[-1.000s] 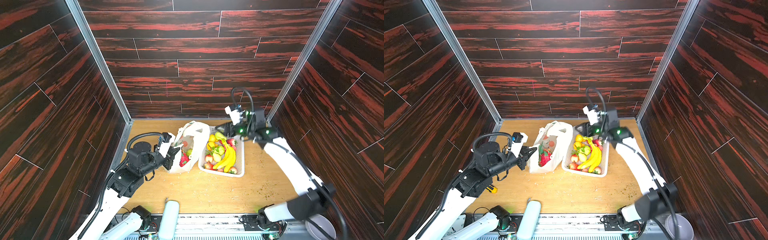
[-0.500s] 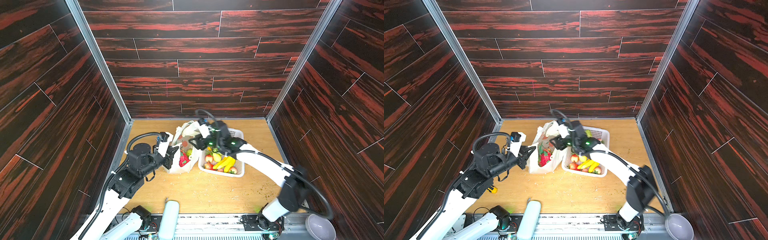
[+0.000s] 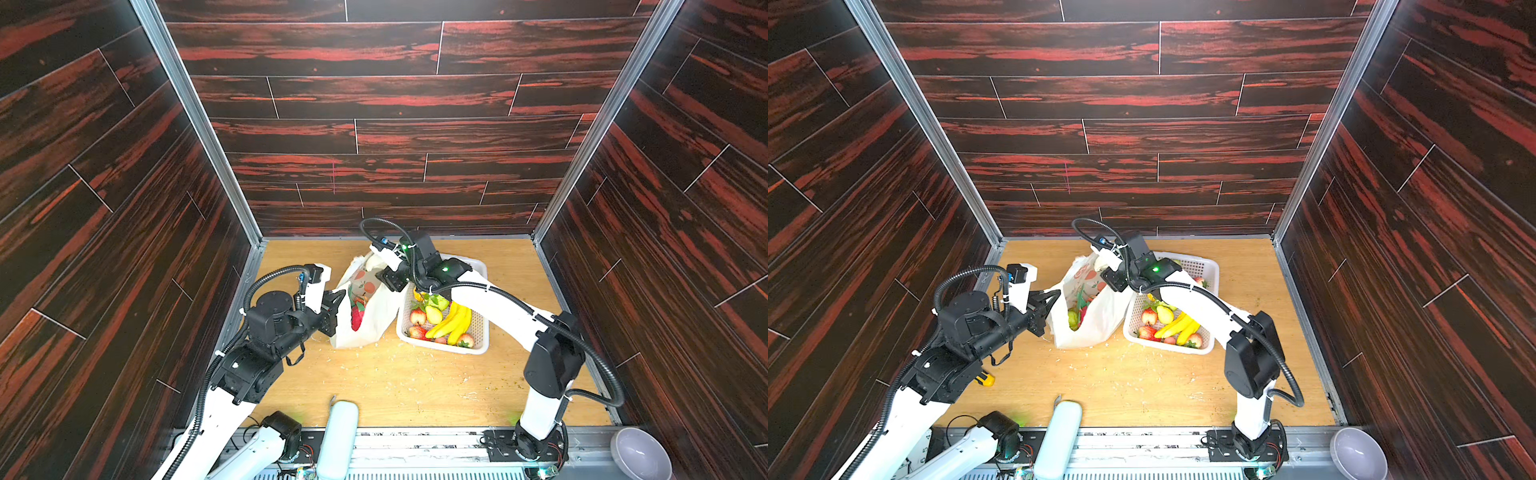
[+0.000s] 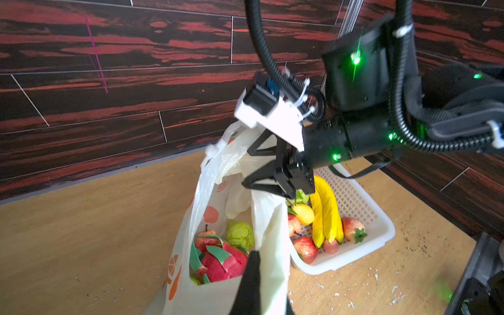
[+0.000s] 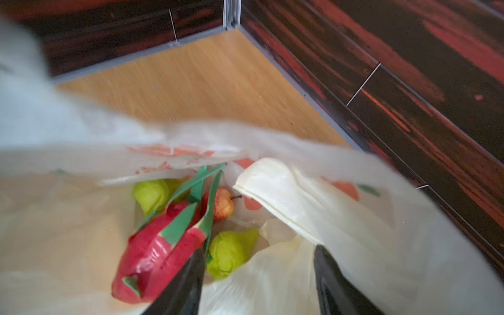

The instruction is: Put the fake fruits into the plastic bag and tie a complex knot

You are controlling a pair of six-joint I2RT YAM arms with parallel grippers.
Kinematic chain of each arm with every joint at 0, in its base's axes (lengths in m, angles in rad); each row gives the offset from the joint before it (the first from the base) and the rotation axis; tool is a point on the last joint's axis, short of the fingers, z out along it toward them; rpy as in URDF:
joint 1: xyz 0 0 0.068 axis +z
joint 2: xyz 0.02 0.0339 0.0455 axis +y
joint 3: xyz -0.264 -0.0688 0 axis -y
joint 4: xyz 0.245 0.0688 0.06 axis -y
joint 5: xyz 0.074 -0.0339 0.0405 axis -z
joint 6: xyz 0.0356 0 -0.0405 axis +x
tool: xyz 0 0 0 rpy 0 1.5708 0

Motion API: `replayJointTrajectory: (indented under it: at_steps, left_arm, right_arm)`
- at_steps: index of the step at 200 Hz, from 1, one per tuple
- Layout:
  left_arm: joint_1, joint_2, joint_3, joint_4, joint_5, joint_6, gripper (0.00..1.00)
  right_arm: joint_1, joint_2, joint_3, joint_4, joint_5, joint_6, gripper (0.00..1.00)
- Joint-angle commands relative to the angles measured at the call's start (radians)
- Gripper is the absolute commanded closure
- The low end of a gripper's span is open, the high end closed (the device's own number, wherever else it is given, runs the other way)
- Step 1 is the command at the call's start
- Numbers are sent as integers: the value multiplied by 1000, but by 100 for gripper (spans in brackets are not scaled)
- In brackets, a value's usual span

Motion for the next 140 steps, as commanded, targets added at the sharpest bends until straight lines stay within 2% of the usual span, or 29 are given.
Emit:
replayJointTrajectory:
  at_steps: [1, 27, 47, 66, 94, 120, 140]
  left_arm:
    - [20, -2, -15, 34, 27, -22, 100]
    - [40, 1, -15, 37, 41, -34, 100]
    - [49, -1, -15, 38, 53, -37, 100]
    - [57, -2, -15, 40, 50, -46, 100]
    - [74, 4, -20, 53, 41, -76, 100]
    - [89, 4, -34, 82, 58, -98, 100]
    - [97, 10, -42, 100, 76, -120, 100]
  right_arm:
    - [8, 29, -13, 39, -19, -26, 33]
    - [13, 17, -51, 119, 10, -33, 32]
    - [12, -32, -97, 166, 48, -55, 27]
    - [13, -88, -125, 168, 76, -90, 27]
    - [5, -228, -241, 240, 23, -97, 26]
    - [-23, -323, -262, 199, -68, 102, 26]
    - [-24, -379, -317, 243, -105, 311, 27]
